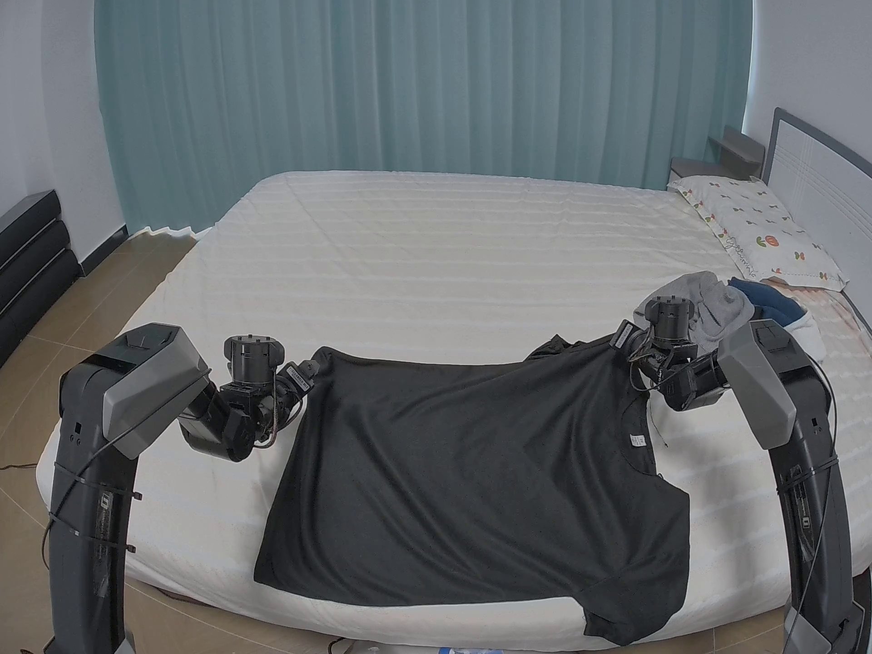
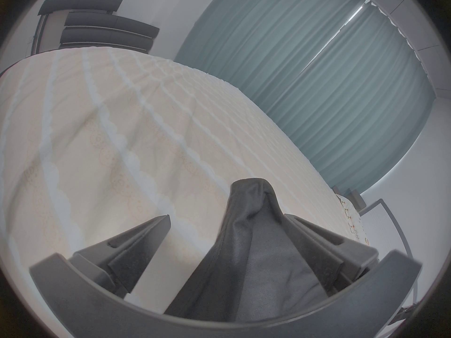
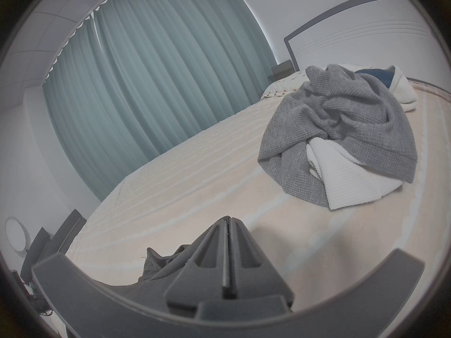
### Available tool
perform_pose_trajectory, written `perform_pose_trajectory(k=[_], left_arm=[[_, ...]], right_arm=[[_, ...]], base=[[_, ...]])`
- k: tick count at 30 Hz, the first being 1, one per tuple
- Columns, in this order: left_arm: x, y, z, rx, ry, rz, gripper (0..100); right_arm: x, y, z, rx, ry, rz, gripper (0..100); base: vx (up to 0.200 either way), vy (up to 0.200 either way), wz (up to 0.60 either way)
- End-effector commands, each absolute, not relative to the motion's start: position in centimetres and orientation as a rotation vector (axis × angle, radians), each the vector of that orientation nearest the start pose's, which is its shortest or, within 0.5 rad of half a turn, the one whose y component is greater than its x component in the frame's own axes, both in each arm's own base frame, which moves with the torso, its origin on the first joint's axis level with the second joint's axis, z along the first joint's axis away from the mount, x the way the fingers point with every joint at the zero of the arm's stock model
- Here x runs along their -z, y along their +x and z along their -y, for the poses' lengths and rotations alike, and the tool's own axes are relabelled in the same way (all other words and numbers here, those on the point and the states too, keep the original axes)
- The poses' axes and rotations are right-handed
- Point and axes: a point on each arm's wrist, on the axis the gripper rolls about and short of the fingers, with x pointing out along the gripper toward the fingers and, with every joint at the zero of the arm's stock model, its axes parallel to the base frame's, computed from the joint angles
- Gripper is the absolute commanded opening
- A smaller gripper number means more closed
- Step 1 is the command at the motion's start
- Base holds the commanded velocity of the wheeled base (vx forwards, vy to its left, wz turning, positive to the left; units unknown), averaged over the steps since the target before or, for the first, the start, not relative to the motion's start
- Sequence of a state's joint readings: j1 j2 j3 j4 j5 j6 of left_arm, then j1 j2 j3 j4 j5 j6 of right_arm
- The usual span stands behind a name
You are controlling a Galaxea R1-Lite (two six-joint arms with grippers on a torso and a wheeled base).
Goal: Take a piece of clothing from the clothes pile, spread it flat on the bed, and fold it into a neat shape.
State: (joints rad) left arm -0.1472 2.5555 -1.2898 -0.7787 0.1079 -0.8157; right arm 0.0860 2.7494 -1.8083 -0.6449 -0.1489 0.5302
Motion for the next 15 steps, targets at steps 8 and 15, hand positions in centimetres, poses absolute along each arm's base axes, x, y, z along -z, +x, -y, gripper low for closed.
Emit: perform_pose_trajectory(k=[8,15], left_arm=[[2.3,45.7,6.6,-0.146,-0.743,-0.479,100],[1.2,44.5,6.5,-0.08,-0.771,-0.524,100]], right_arm=[[1.8,53.2,-4.2,0.163,0.48,-0.3,100],[-1.2,49.3,-2.0,0.16,0.505,-0.387,100]], base=[[0.0,0.0,0.0],[0.0,0.0,0.0]])
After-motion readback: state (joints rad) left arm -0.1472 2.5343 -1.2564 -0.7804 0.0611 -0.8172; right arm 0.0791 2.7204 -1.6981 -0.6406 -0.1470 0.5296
